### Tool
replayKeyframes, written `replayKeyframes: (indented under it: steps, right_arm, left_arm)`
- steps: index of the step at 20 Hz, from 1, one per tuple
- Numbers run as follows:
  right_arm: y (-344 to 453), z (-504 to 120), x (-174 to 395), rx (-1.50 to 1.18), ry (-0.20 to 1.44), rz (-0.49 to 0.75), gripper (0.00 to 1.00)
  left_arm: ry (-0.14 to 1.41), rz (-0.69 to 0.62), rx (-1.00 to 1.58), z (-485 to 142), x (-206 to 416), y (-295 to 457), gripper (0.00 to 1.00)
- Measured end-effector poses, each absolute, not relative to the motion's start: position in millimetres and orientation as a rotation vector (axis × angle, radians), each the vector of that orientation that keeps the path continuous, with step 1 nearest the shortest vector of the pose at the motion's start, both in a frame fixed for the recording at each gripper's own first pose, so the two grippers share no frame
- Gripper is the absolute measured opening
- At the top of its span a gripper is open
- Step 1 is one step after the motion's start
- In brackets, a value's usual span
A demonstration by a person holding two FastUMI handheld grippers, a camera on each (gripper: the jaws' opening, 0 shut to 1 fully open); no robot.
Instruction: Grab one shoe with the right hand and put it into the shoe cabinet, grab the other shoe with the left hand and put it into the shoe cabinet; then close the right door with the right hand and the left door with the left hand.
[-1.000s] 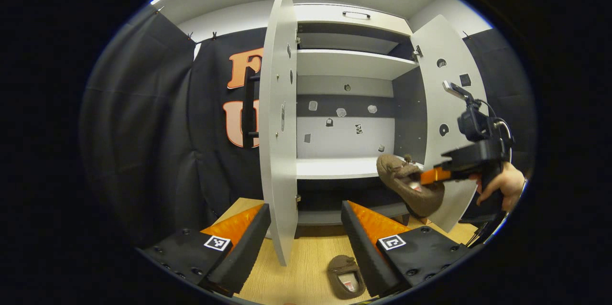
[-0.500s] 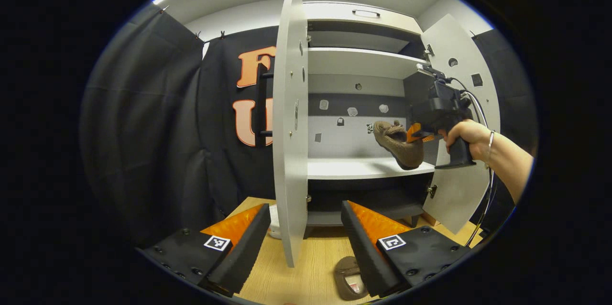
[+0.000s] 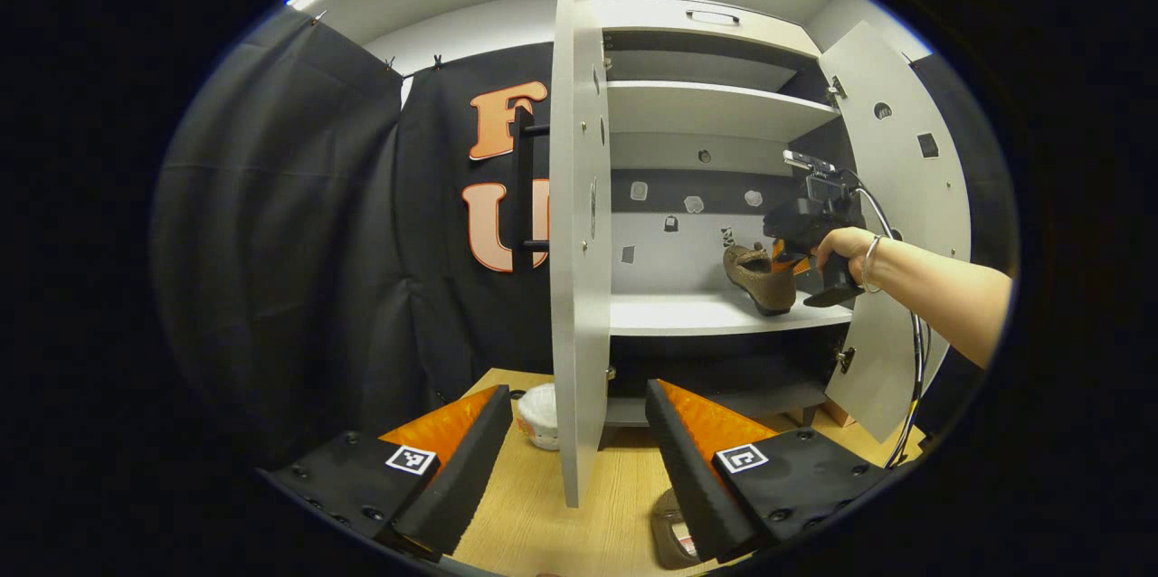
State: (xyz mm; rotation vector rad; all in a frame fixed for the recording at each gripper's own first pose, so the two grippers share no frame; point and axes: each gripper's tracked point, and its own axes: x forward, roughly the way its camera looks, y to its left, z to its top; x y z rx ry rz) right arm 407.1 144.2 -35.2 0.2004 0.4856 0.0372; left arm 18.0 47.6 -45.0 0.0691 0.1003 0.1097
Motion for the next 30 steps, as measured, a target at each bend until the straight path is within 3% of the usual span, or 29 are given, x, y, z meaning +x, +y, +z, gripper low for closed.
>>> replayKeyframes:
  steps: [4,8,14,18,19,21,27,30]
  right_arm:
    - [145,-40,416,0.211,0.504,0.036,0.02]
    - [144,-25,410,0.186,0.451,0.051,0.17]
    - [142,7,355,0.127,0.334,0.108,0.37]
    - [135,26,300,0.091,0.233,0.127,0.54]
    - [131,28,285,0.09,0.211,0.128,0.67]
    - [123,31,255,0.088,0.179,0.131,0.8]
    - [95,41,174,0.098,0.073,0.136,0.92]
    - [74,40,143,0.098,0.052,0.115,0.92]
  left_arm:
    - [0.1,0.113,0.061,-43,20,44,0.97]
    - [0.093,0.094,0.068,-39,23,34,0.97]
    - [0.111,0.05,0.053,-52,19,19,0.94]
    - [0.12,0.025,0.052,-59,16,11,0.94]
    - [0.127,0.017,0.05,-64,16,9,0.97]
    - [0.152,0.007,0.049,-76,15,5,0.97]
    - [0.274,-0.046,0.006,-134,16,-18,0.97]
    - [0.335,-0.073,0.015,-168,19,-31,0.97]
